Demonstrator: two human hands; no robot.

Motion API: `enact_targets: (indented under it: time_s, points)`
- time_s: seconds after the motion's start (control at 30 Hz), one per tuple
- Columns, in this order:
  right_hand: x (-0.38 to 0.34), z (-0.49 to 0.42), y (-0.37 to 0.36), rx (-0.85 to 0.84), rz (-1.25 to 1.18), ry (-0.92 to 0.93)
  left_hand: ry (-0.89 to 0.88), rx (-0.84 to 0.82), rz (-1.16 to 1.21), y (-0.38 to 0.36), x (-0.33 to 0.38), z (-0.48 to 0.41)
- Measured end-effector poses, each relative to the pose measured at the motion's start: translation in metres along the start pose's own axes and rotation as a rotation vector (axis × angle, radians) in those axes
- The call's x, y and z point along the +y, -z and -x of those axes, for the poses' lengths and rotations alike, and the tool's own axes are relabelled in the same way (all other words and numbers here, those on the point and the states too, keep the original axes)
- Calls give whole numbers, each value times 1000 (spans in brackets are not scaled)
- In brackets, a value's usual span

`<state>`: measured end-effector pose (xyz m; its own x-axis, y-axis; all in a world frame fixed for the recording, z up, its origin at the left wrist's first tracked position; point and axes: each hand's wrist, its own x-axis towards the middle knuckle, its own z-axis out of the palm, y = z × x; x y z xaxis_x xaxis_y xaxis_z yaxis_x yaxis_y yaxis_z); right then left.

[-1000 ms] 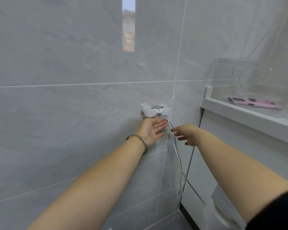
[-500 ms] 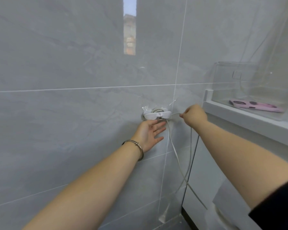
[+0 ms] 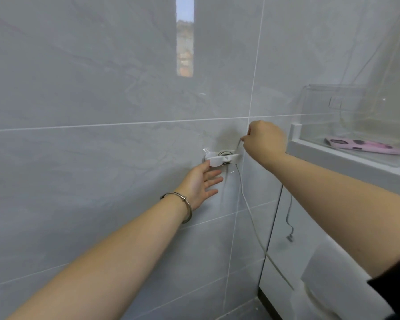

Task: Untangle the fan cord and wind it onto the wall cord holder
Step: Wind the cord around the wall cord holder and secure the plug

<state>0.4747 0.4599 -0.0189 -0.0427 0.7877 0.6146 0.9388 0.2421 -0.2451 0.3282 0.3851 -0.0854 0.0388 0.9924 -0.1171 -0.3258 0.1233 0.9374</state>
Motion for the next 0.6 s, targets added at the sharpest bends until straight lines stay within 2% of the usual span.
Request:
enact_targets:
  time_s: [0.07,0.17,0.23,0.33,0.6]
  points:
    - [-5,-5,4,-111,-237,-152,-12,34,-32,2,1,1]
    - [-13,-12,19,-430,-808,-528,5,102,-164,3,3,5]
    - [-17,-12,29,-591,-1011,-672,6,118,-268,3,2,8]
    - [-20,-11,42,-692,-1224,-720,1,55,-314,-3,2,13]
    - [-31,5,51,-717,-1514,-709,7,-184,-478,-30,-8,22]
